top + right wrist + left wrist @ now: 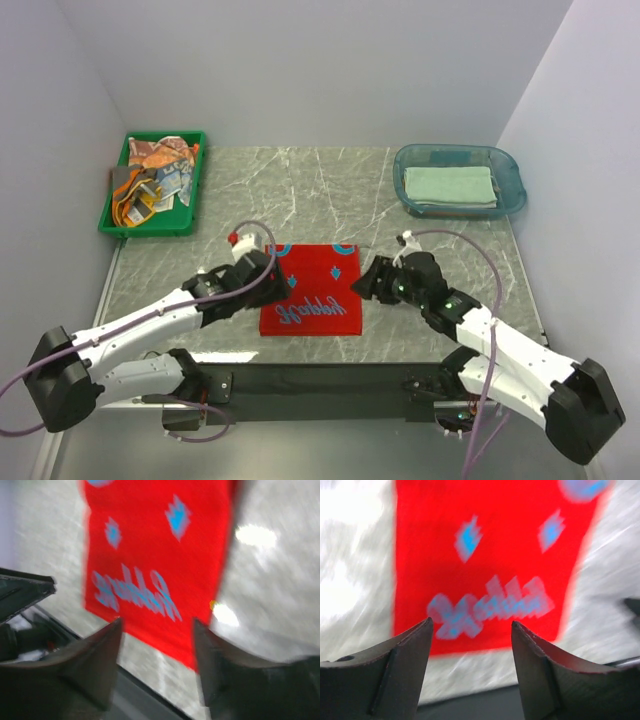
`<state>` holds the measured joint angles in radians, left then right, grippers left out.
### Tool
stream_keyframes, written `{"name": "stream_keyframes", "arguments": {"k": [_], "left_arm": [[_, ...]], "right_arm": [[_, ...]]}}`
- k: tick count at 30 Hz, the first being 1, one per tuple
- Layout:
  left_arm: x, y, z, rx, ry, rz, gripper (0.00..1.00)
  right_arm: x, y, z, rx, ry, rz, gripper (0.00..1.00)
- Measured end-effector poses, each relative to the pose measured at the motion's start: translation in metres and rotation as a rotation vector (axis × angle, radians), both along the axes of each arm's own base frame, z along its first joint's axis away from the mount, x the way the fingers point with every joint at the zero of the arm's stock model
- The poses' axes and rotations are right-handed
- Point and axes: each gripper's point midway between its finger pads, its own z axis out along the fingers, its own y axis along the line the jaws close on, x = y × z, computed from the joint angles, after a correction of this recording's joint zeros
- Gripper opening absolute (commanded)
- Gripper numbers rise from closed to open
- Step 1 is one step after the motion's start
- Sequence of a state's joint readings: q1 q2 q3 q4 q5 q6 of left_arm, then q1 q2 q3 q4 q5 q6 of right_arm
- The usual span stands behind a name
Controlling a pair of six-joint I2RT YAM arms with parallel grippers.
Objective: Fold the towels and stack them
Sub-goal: Fold the towel
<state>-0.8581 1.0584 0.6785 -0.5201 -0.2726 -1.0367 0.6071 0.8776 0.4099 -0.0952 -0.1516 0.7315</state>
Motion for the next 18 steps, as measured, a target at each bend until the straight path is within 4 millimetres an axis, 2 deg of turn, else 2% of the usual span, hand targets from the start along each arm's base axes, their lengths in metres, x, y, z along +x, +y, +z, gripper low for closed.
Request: {"name": "stream_keyframes", "arguments": {"k": [1, 4, 7, 9, 12, 14, 18], "left_arm": [[0.015, -0.004, 0.013, -0.033, -0.043, 0.021, 0.71], [0.061, 0.000, 0.033, -0.106, -0.139, 0.103, 0.74], [0.107, 0.009, 0.035, -0.160, -0.199, 0.183, 0.74], [0.132, 0.012, 0.028, -0.184, -0.210, 0.211, 0.72], [0.158, 0.001, 0.014, -0.219, -0.205, 0.200, 0.66], [0.171, -0.010, 0.004, -0.245, -0.200, 0.180, 0.62], [0.181, -0.023, -0.014, -0.284, -0.193, 0.157, 0.57]], "right_arm": [[0.009, 0.005, 0.007, 0.021, -0.024, -0.003, 0.72], [0.039, 0.025, 0.029, 0.081, -0.083, -0.010, 0.80], [0.082, 0.056, 0.051, 0.164, -0.141, -0.010, 0.89], [0.098, 0.068, 0.056, 0.200, -0.156, -0.010, 0.89], [0.127, 0.090, 0.054, 0.254, -0.167, -0.023, 0.89], [0.142, 0.099, 0.044, 0.276, -0.159, -0.038, 0.89], [0.160, 0.109, 0.022, 0.299, -0.130, -0.076, 0.89]]}}
